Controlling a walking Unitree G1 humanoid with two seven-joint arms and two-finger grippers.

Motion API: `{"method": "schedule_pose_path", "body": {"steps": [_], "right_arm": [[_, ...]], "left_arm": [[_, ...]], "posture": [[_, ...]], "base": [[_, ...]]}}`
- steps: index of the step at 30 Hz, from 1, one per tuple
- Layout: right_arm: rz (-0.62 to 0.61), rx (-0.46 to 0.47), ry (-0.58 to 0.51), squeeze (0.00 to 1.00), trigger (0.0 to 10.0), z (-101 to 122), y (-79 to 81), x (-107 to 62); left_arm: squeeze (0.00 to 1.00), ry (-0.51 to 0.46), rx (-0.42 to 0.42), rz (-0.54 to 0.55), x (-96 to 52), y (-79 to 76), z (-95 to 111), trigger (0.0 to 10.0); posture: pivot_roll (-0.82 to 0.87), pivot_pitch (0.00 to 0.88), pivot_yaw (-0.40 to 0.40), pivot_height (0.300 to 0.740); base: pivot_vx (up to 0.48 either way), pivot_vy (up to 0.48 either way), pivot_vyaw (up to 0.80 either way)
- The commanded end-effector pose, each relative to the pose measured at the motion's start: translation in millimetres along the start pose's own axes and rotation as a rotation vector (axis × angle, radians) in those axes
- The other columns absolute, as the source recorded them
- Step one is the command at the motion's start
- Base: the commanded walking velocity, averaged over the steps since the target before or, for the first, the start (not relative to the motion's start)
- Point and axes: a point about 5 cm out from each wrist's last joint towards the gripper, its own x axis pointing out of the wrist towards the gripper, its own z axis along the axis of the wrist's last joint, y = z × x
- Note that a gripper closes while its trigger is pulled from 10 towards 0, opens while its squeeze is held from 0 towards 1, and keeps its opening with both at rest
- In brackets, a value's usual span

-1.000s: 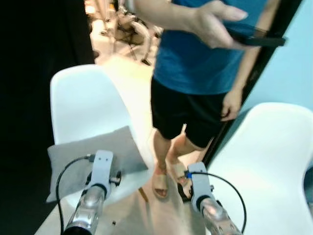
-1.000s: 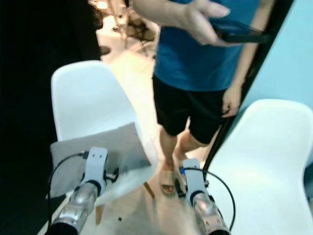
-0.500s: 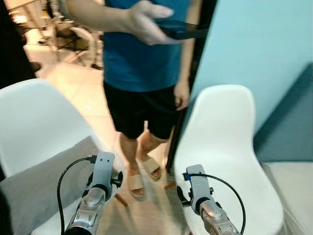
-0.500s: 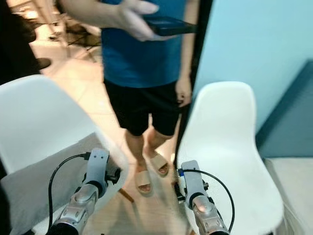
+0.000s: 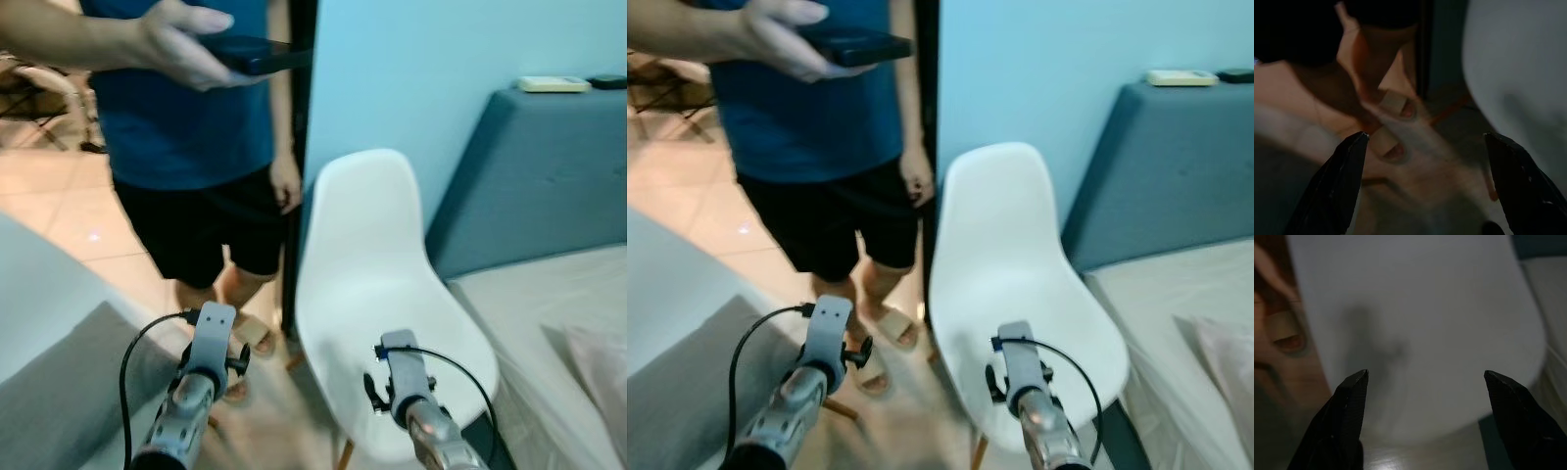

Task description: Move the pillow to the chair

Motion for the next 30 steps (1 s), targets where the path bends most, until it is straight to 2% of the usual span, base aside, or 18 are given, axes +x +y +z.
{"method": "schedule_pose_path", "body": {"steps": [1, 14, 19, 24, 30], "right_arm": [[-0.006, 0.003, 0.047, 0.00, 10.0, -9, 2.4, -1.8], [0.008, 0.053, 0.044, 0.00, 10.0, -13, 3.5, -4.3], [0.010, 0.051, 0.040, 0.00, 10.0, -12, 4.3, -4.4], [0.010, 0.049, 0.037, 0.00, 10.0, -11, 3.9, -4.8], [0.008, 0.051, 0.037, 0.00, 10.0, -12, 2.1, -5.8]], "left_arm": [[0.00, 0.027, 0.006, -0.003, -1.4, 2.6, -7, 10.0], [0.00, 0.004, 0.029, -0.020, 0.6, -0.3, -2, 10.0], [0.00, -0.001, 0.026, -0.021, 0.9, 0.5, -1, 10.0], [0.00, -0.014, 0.032, -0.086, 0.8, -7.9, 0, 10.0], [0.00, -0.009, 0.021, -0.082, 0.7, -8.1, -1, 10.0]], "posture": [[-0.03, 0.084, -0.021, 0.740], [-0.03, 0.076, -0.017, 0.740], [-0.04, 0.074, -0.017, 0.740], [-0.04, 0.074, -0.016, 0.740], [-0.05, 0.078, -0.018, 0.740]], "base": [[0.000, 0.000, -0.80], [0.000, 0.000, -0.80], [0.000, 0.000, -0.80], [0.000, 0.000, -0.80], [0.000, 0.000, -0.80]]}}
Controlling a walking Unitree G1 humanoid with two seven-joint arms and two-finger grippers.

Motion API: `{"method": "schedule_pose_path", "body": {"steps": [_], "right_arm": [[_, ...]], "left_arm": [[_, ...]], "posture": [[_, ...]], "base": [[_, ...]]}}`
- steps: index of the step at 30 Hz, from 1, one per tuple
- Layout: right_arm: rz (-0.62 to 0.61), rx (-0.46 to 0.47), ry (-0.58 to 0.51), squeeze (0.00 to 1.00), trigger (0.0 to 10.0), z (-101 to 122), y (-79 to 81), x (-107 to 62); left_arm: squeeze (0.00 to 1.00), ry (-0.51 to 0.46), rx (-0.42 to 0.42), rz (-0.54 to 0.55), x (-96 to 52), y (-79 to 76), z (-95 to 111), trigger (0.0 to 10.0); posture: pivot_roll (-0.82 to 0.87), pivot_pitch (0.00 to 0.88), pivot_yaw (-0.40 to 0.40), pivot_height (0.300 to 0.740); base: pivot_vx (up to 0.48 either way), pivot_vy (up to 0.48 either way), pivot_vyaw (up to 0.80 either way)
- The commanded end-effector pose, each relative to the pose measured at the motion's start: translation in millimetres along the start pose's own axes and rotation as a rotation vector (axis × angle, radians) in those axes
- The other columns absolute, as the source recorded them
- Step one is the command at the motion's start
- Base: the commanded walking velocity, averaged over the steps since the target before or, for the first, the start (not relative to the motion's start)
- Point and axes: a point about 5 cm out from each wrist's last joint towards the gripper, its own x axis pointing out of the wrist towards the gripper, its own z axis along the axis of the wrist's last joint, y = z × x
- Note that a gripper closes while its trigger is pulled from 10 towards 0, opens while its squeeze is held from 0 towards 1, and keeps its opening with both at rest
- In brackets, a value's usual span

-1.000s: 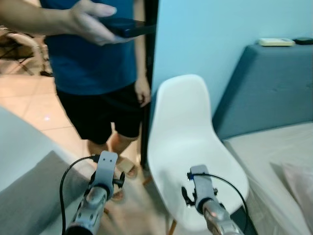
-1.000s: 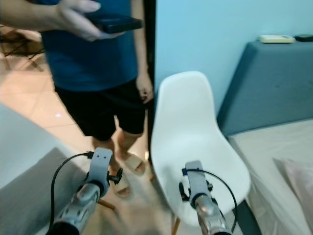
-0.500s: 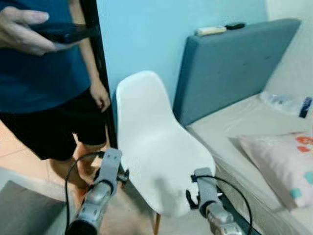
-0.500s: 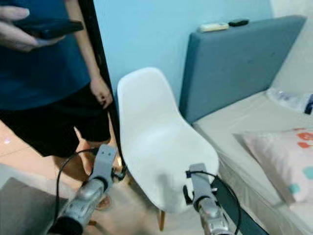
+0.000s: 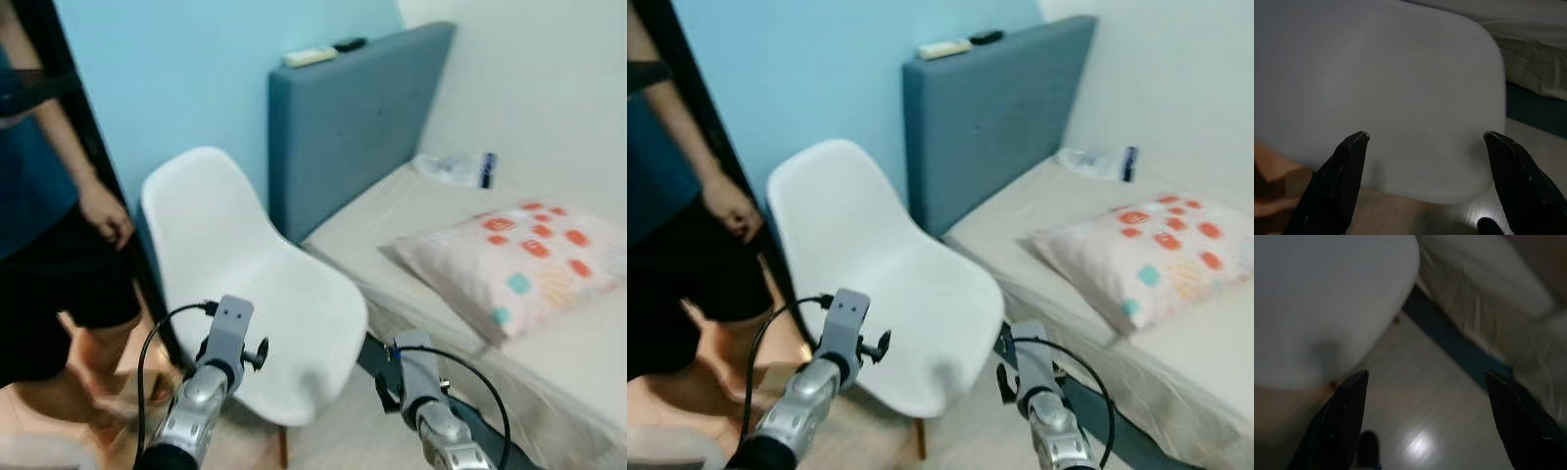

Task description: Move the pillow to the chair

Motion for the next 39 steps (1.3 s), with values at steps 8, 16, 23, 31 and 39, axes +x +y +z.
{"method": "schedule_pose_path", "body": {"steps": [8, 16, 23, 31, 39], "right_arm": [[-0.021, 0.024, -0.014, 0.00, 10.0, -3, -4.4, -2.7], [-0.017, -0.006, -0.087, 0.00, 10.0, 5, -2.4, -3.0], [-0.024, 0.000, -0.140, 0.00, 10.0, 9, -4.8, -5.9], [-0.022, -0.013, -0.136, 0.00, 10.0, 8, -5.0, -6.4], [-0.014, -0.019, -0.138, 0.00, 10.0, 9, -3.5, -5.0]], "left_arm": [[0.00, 0.087, 0.024, 0.063, -1.4, 9.3, -14, 10.0], [0.00, 0.113, 0.011, 0.068, -2.8, 9.4, -18, 10.0], [0.00, 0.070, -0.045, 0.075, -1.8, 9.5, -13, 10.0], [0.00, 0.058, -0.056, 0.060, -1.0, 5.5, -11, 10.0], [0.00, 0.018, -0.056, 0.030, -0.2, 3.3, -5, 10.0]], "posture": [[-0.04, 0.079, -0.015, 0.740], [-0.04, 0.078, -0.014, 0.740], [-0.05, 0.078, -0.019, 0.740], [-0.05, 0.074, -0.027, 0.740], [-0.04, 0.058, -0.034, 0.740]], "base": [[0.000, 0.000, -0.80], [0.000, 0.000, -0.80], [0.000, 0.000, -0.80], [0.000, 0.000, -0.80], [0.000, 0.000, -0.80]]}}
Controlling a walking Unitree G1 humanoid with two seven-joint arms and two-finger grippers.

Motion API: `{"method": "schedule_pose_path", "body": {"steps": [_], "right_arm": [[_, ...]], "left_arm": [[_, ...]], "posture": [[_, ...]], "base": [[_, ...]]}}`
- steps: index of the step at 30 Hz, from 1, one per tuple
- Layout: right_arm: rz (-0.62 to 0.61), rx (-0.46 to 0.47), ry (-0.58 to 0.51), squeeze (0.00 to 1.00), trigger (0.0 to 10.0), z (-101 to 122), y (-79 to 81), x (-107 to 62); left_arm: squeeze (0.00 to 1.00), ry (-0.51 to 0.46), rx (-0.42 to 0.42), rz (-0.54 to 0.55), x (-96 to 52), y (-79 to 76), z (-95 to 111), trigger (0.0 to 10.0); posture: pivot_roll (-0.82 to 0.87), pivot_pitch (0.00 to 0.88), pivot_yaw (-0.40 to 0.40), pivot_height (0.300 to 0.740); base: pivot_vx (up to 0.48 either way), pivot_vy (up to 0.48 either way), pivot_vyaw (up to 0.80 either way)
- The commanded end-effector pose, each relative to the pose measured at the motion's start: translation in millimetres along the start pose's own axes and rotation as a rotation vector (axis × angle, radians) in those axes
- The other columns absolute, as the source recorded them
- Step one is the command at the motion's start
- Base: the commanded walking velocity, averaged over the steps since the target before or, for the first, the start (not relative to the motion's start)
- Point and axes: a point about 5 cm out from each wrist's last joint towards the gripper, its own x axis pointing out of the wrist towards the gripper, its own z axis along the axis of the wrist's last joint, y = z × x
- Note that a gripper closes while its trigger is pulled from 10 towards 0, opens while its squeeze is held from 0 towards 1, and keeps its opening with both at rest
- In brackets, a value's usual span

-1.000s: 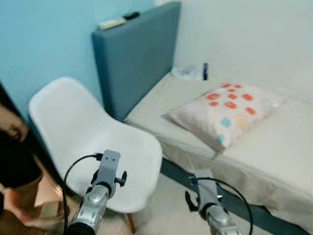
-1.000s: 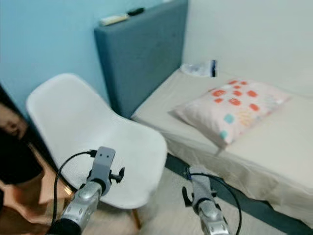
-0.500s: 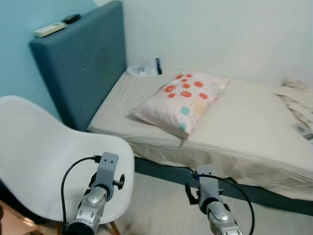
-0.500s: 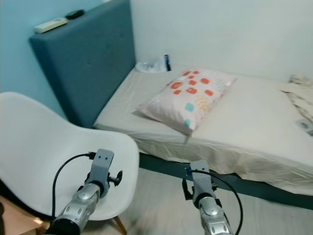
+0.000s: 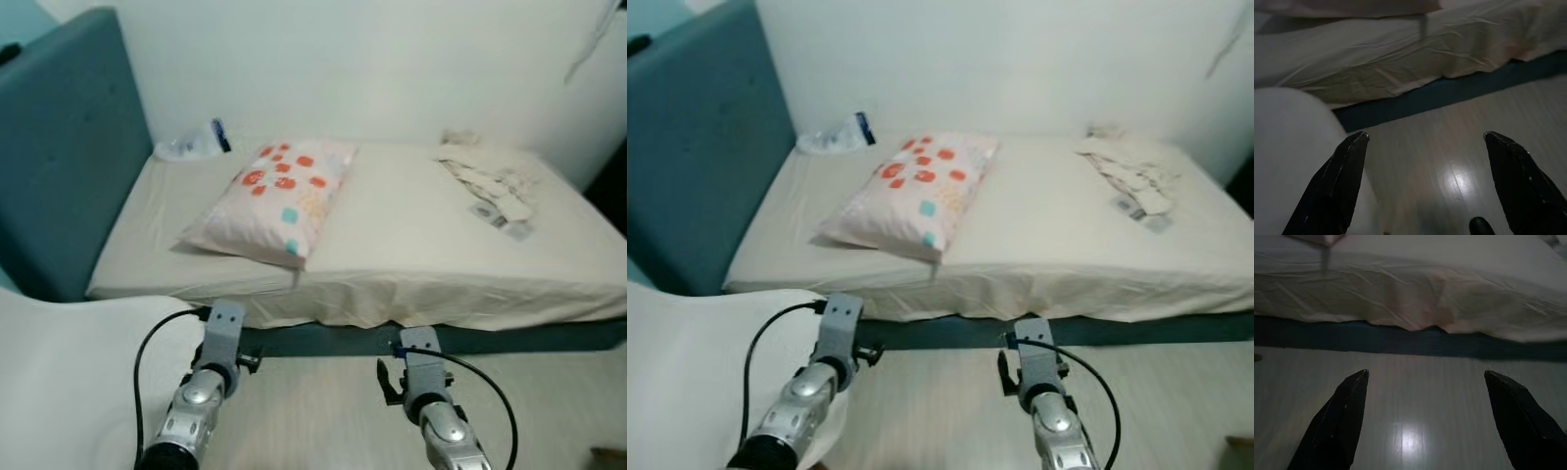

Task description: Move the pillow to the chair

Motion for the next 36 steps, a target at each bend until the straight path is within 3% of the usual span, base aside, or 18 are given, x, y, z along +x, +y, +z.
{"method": "schedule_pose_path", "body": {"steps": [1, 15, 18, 30, 36], "right_arm": [[0.014, -0.001, 0.021, 0.00, 10.0, -6, 4.1, -1.6], [0.016, 0.003, 0.026, 0.00, 10.0, -7, 6.1, -2.2], [0.038, 0.054, 0.040, 0.00, 10.0, -10, 8.1, -2.2], [0.065, 0.027, 0.014, 0.00, 10.0, -3, 13.6, 1.5], [0.068, 0.023, 0.013, 0.00, 10.0, -2, 11.7, 2.7]], "left_arm": [[0.00, -0.023, -0.012, -0.013, -0.5, 0.0, 3, 10.0], [0.00, -0.046, -0.010, -0.055, -1.3, -4.6, 4, 10.0], [0.00, -0.062, -0.031, -0.067, -2.0, -6.1, 6, 10.0], [0.00, -0.088, -0.059, -0.045, -5.3, 0.1, 8, 10.0], [0.00, -0.107, -0.071, -0.060, -6.5, -1.8, 10, 10.0]], "posture": [[-0.04, 0.058, -0.034, 0.740], [-0.04, 0.056, -0.026, 0.740], [-0.04, 0.060, -0.024, 0.740], [-0.02, 0.074, -0.034, 0.740], [-0.02, 0.075, -0.035, 0.740]], "base": [[0.000, 0.000, -0.80], [0.000, 0.000, -0.80], [0.000, 0.000, -0.68], [0.000, 0.000, 0.00], [0.332, 0.000, 0.00]]}}
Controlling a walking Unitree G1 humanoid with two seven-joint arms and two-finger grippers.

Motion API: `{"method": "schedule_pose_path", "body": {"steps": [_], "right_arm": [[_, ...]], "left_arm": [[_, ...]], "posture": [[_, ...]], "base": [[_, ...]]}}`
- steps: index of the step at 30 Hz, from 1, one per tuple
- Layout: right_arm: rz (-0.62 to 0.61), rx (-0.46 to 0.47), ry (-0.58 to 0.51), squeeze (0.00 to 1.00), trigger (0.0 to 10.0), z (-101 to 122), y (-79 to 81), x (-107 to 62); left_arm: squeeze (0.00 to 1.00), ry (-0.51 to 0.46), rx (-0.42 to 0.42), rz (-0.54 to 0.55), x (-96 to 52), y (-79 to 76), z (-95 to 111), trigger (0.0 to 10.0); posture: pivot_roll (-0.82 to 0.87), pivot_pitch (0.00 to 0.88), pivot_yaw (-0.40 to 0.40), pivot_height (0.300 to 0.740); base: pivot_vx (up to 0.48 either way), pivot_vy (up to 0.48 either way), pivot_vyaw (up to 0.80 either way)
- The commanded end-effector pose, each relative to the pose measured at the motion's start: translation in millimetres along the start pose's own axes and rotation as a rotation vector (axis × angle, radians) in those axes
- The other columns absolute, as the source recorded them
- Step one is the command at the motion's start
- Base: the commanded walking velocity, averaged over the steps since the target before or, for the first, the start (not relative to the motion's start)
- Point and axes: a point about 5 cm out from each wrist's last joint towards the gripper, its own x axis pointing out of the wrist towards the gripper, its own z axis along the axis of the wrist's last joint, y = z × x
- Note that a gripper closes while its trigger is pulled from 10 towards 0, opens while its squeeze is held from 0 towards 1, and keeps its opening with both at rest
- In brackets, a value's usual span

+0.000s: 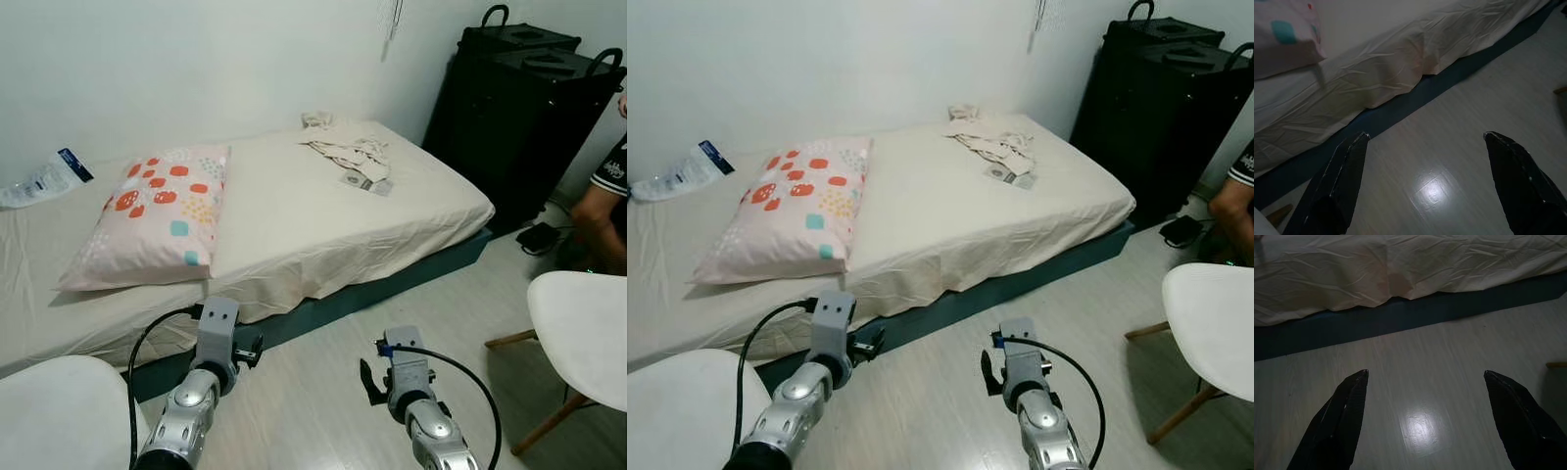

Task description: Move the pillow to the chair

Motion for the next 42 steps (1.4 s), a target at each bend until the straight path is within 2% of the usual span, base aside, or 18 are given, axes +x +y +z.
{"method": "schedule_pose_path", "body": {"steps": [1, 27, 33, 42], "right_arm": [[0.001, -0.003, 0.001, 0.00, 10.0, -1, -0.8, 0.5], [-0.006, 0.000, -0.004, 0.00, 10.0, -1, -2.8, -1.3], [0.018, -0.054, 0.003, 0.00, 10.0, -1, -0.5, -0.8], [0.046, -0.057, 0.007, 0.00, 10.0, -2, 6.2, -0.9]], "left_arm": [[0.00, -0.014, -0.003, -0.011, -1.1, -1.5, 1, 10.0], [0.00, -0.020, -0.011, -0.031, -0.2, -5.3, 3, 10.0], [0.00, -0.022, -0.011, -0.030, -0.4, -4.8, 3, 10.0], [0.00, -0.022, -0.009, -0.022, -2.0, -1.6, 3, 10.0]], "posture": [[-0.03, 0.074, -0.034, 0.740], [-0.04, 0.074, -0.034, 0.740], [-0.04, 0.077, -0.033, 0.740], [-0.03, 0.079, -0.036, 0.740]], "base": [[0.390, 0.000, 0.00], [0.391, 0.000, 0.00], [0.389, 0.000, 0.00], [0.390, 0.000, 0.80]]}}
